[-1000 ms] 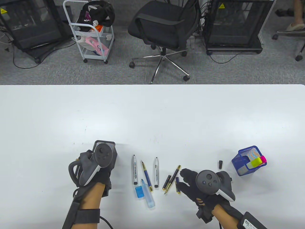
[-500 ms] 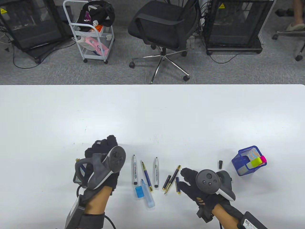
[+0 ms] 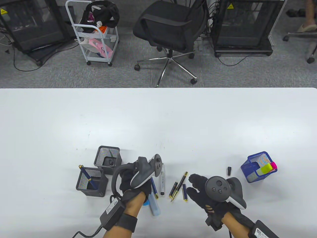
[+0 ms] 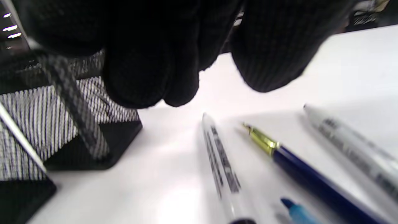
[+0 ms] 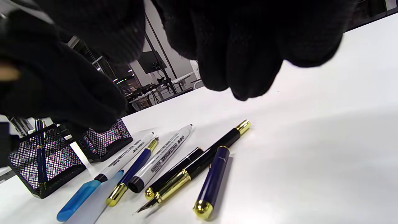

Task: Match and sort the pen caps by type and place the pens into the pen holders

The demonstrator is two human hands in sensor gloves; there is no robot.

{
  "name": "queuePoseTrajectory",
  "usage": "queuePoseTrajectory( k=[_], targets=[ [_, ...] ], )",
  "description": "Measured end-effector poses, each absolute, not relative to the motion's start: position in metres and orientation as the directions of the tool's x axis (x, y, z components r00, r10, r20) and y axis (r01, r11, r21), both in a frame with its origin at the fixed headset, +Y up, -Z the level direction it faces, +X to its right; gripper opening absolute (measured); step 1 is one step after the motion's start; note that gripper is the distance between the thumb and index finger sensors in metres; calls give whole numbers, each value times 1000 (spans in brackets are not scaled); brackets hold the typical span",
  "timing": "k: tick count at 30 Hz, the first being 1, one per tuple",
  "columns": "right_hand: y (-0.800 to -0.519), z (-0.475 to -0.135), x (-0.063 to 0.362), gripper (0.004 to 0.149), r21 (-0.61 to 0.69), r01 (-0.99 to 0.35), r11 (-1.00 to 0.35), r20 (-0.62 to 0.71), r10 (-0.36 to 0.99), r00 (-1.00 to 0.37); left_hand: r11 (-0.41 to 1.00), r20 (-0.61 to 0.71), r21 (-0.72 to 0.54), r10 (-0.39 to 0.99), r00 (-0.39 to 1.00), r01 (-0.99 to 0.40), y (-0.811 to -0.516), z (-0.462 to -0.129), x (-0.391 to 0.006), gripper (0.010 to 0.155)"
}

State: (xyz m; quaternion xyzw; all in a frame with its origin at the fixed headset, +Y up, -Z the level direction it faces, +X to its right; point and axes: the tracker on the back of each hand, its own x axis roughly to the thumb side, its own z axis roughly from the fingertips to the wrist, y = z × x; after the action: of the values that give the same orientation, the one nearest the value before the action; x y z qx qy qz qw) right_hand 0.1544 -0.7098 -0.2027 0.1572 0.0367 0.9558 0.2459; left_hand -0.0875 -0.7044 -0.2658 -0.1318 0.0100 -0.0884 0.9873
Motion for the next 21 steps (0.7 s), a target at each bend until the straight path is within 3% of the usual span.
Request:
queuePoseTrajectory(
  k=[10,21],
  targets=[
    [-708,-203,158,61,128,-459,-879,266,477,-838,914,-41,-319,-280,959,253,-733,-277,-80,63],
    [-709,-204,159,59,105,-467,-878,261,477,-839,918,-85,-329,-261,961,221,-744,-284,-88,61]
  ],
)
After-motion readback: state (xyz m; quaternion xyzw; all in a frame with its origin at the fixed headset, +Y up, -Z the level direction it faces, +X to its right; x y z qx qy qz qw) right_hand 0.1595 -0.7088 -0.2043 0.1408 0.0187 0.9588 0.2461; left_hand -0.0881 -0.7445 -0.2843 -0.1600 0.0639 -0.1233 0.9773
